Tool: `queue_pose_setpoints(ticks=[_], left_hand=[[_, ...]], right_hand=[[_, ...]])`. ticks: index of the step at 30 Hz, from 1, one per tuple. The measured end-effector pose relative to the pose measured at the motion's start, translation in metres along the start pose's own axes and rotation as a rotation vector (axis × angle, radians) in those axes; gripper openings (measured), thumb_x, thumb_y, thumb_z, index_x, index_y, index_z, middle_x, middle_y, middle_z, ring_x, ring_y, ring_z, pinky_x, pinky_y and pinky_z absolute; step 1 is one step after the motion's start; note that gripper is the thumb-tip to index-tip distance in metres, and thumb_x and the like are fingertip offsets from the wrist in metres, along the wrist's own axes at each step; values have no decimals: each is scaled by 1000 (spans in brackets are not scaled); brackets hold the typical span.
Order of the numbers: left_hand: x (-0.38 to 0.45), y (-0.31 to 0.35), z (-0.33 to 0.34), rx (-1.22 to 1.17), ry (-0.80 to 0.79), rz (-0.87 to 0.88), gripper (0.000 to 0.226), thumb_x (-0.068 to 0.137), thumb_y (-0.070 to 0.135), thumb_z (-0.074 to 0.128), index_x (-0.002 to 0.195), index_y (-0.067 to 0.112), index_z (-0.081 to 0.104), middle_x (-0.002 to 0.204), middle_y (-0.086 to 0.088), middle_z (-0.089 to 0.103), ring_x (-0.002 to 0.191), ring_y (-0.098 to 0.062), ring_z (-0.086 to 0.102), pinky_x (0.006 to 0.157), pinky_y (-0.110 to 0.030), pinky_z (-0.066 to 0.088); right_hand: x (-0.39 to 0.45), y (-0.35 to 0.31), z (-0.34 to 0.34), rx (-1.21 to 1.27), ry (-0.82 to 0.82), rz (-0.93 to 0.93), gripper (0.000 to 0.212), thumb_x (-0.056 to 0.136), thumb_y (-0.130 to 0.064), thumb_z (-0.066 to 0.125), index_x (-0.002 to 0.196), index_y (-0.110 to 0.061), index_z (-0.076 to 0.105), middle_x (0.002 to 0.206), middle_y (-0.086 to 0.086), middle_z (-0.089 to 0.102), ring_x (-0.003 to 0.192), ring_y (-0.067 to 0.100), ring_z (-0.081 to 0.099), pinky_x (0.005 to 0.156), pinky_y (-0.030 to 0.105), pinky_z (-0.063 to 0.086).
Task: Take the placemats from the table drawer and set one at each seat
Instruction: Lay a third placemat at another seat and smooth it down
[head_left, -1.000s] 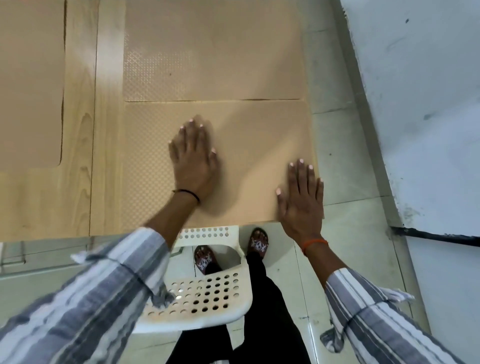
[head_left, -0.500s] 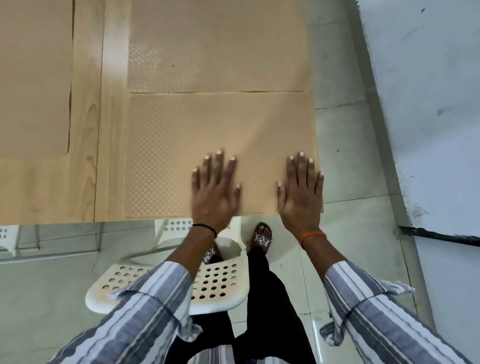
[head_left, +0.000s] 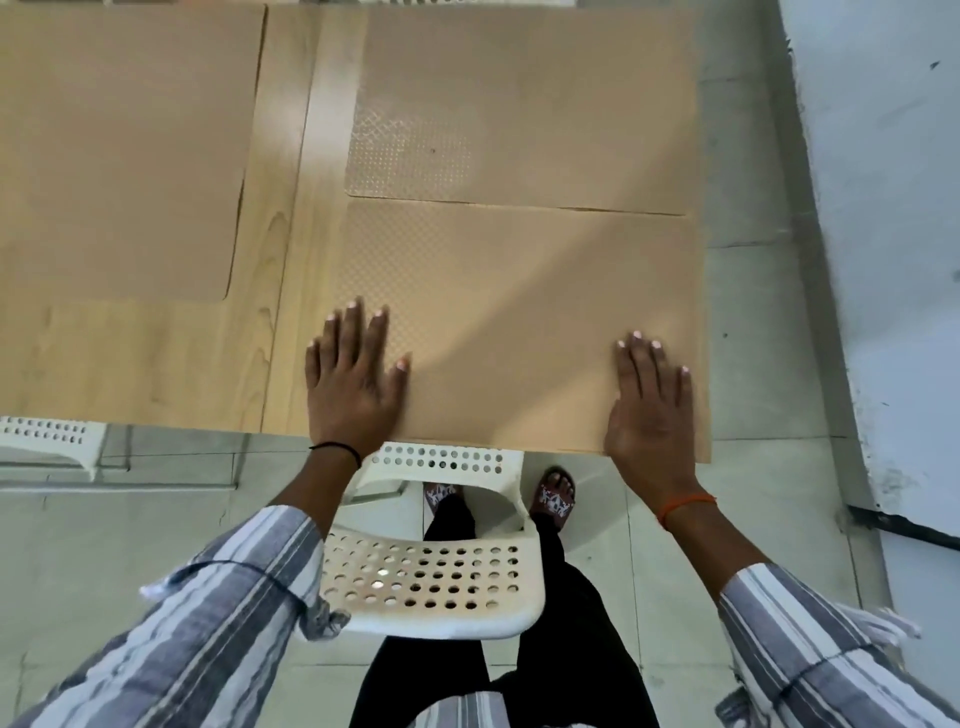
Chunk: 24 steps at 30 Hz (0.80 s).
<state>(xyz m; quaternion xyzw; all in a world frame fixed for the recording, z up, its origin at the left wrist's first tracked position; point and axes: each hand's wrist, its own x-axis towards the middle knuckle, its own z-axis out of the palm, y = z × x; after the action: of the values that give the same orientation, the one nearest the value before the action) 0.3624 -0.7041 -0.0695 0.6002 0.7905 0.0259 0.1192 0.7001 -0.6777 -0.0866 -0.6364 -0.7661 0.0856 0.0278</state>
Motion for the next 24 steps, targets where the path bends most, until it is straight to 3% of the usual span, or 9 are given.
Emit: queue_pose_setpoints(ticks=[3,9,13,18,24], left_hand=[[2,-2,1,-23,9,1,61,100,50,26,155,38,1,164,7,-6,151,-19,-7,122,-48,5],[3,-5,6,-80,73,-16,62,100,36,24,156,14,8,164,-3,3,152,-17,2,122,-43,10],[4,-9,10,-72,90,-9,61,101,32,27,155,8,12,164,-7,6,152,-18,3,123,-41,8],[4,-8,9,-54,86,-14,62,101,32,28,155,7,10,164,-8,5,152,-18,0,123,-41,10],[4,-6,8,-51,87,-31,64,100,33,30,155,8,11,164,-7,5,152,-18,1,122,-43,13]], right_hand=[[14,-29,-10,84,12,14,55,91,-17,36,145,-9,39,156,9,34,146,30,28,117,55,21],[93,-147,-4,261,-132,-473,53,98,-16,39,151,-13,35,160,5,30,148,24,26,121,46,18],[156,-213,12,229,-225,-670,53,99,-21,33,151,-16,36,160,4,30,149,23,24,122,43,17],[194,-231,22,28,-178,-772,57,101,-36,32,156,-22,23,164,-1,16,152,22,11,123,45,11],[196,-230,24,-15,-130,-762,62,99,-42,32,157,-25,17,165,-2,11,153,19,7,123,43,10]])
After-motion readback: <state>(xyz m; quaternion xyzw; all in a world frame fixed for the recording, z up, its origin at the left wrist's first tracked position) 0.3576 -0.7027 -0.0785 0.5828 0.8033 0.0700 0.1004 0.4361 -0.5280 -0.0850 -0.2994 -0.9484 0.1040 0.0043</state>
